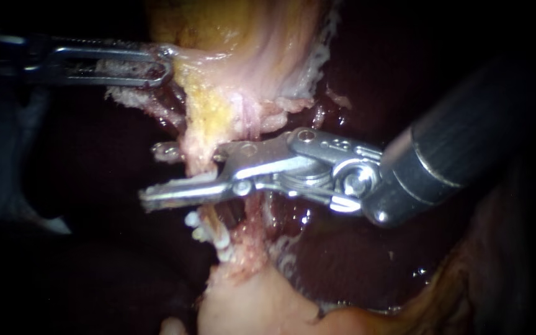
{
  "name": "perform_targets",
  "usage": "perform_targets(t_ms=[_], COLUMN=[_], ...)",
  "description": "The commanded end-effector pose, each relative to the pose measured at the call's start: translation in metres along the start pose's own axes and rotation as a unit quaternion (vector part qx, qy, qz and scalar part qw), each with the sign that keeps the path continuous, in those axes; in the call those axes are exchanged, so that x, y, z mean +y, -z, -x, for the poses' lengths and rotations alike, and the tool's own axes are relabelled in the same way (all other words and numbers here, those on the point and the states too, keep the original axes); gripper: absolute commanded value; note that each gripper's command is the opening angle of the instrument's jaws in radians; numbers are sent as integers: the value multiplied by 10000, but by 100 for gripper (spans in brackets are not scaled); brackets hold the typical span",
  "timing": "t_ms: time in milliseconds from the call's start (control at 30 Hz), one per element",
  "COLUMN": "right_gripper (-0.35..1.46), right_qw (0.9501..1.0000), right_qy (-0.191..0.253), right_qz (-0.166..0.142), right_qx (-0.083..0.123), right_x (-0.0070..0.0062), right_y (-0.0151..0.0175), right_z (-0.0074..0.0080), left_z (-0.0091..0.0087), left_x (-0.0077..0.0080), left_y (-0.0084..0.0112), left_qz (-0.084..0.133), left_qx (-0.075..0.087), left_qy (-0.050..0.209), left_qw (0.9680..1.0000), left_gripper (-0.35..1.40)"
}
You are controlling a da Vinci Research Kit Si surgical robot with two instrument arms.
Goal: Clipping third clip left tube
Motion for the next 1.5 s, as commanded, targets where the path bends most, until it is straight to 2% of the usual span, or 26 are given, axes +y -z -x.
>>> perform_targets(t_ms=[33, 367, 467, 633, 767, 967, 1067, 1100, 1167, 1300, 1500], right_gripper=[49, 49, 49, 46, 37, 1, -20, -33, -35, -35, -35], right_qw=[10000, 9998, 9998, 9998, 9998, 9996, 9994, 9988, 9978, 9974, 9974], right_qy=[-33, -141, -154, -154, -148, -232, -319, -465, -643, -650, -650], right_qz=[-23, -116, -128, -123, -127, -138, -140, -145, -135, -66, -82], right_qx=[18, 72, 92, 92, 87, 81, 80, 92, 33, -287, -306], right_x=[-4, -33, -37, -35, -35, -36, -37, -37, -38, -39, -40], right_y=[0, 9, 10, 11, 13, 16, 17, 18, 19, 19, 19], right_z=[-4, -43, -49, -48, -45, -43, -42, -42, -41, -41, -40], left_z=[0, 0, 1, 1, 1, 1, 1, 1, 1, 1, 1], left_x=[0, -2, -2, -2, -2, -2, -2, -2, -2, -2, -2], left_y=[0, 1, 1, 1, 1, 0, 0, 0, 0, 0, 0], left_qz=[6, 10, 10, 9, 8, 8, 8, 8, 8, 8, 7], left_qx=[-4, -6, -6, -5, -5, -5, -5, -5, -5, -5, -4], left_qy=[-2, -4, -5, -6, -6, -6, -6, -6, -6, -6, -5], left_qw=[10000, 10000, 10000, 10000, 10000, 10000, 10000, 10000, 10000, 10000, 10000], left_gripper=[-35, -35, -35, -35, -35, -35, -35, -35, -35, -35, -35])
